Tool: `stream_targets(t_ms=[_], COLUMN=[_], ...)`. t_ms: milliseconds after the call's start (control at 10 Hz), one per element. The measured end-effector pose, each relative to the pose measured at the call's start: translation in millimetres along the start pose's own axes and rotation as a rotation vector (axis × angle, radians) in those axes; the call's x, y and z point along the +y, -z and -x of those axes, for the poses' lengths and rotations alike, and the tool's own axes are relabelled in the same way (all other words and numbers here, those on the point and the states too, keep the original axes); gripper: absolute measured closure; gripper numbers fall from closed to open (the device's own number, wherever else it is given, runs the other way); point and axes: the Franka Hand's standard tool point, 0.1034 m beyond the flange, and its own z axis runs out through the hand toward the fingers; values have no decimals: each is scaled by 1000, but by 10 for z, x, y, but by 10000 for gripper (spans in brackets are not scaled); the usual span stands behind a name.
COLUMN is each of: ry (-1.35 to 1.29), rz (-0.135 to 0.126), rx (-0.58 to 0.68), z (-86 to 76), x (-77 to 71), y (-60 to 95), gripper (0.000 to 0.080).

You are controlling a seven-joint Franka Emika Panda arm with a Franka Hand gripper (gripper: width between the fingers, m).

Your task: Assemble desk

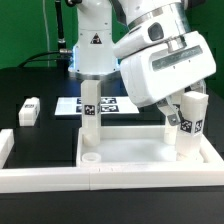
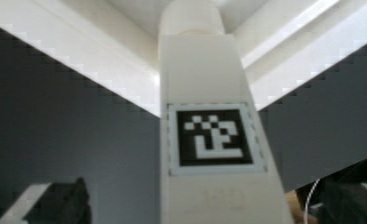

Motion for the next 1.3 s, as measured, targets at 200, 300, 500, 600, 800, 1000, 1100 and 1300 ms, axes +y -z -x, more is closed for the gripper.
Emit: stream_targets(t_ms=[200,300,500,600,800,1000,1100,1300], ry=[0,0,0,0,0,-25,-80,-102], rz=[0,0,0,0,0,1,3,1], rx=[0,0,0,0,0,0,-10,-32], z=[0,0,1,1,1,-15,-77,-122], x=[0,1,1,1,1,2,-4,-8], y=[0,0,0,0,0,17,124,267], gripper=[150,150,150,150,150,150,150,150])
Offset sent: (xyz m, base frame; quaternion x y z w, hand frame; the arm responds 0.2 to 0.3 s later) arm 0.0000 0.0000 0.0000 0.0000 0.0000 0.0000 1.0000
